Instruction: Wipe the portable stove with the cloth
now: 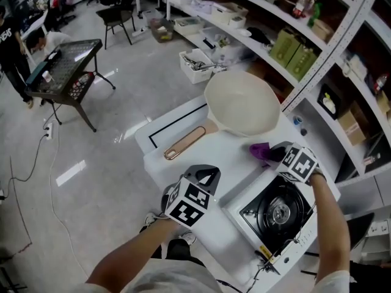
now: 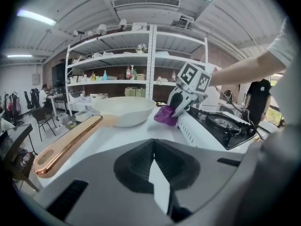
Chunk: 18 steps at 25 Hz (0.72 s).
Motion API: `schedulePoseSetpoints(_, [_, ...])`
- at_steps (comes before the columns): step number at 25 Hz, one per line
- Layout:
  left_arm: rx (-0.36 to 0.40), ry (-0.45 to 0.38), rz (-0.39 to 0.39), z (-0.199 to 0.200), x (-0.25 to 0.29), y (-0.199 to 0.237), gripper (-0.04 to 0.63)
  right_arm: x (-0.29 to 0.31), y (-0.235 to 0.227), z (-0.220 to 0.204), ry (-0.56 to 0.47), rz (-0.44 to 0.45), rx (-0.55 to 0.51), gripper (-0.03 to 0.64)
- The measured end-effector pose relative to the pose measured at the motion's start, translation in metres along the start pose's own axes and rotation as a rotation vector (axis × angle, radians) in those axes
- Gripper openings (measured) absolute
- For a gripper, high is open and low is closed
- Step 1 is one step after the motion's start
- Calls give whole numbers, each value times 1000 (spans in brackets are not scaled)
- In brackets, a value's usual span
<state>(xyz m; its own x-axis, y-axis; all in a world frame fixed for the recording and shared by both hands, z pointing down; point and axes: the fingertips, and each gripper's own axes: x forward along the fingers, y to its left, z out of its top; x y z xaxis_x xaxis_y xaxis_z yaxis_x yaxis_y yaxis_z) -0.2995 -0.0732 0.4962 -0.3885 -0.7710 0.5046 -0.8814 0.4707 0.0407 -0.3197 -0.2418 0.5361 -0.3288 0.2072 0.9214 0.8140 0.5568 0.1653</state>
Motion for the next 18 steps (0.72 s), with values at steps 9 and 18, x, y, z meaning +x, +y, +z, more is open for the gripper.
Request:
schedulePoseSetpoints(9, [5,1,-31,-4,-7,-6,5,-2,22,12,-6,22,41,61])
schedulePoseSetpoints(18, [9,2,-62,-22,-33,4,5,7,60,34,18,57,51,61])
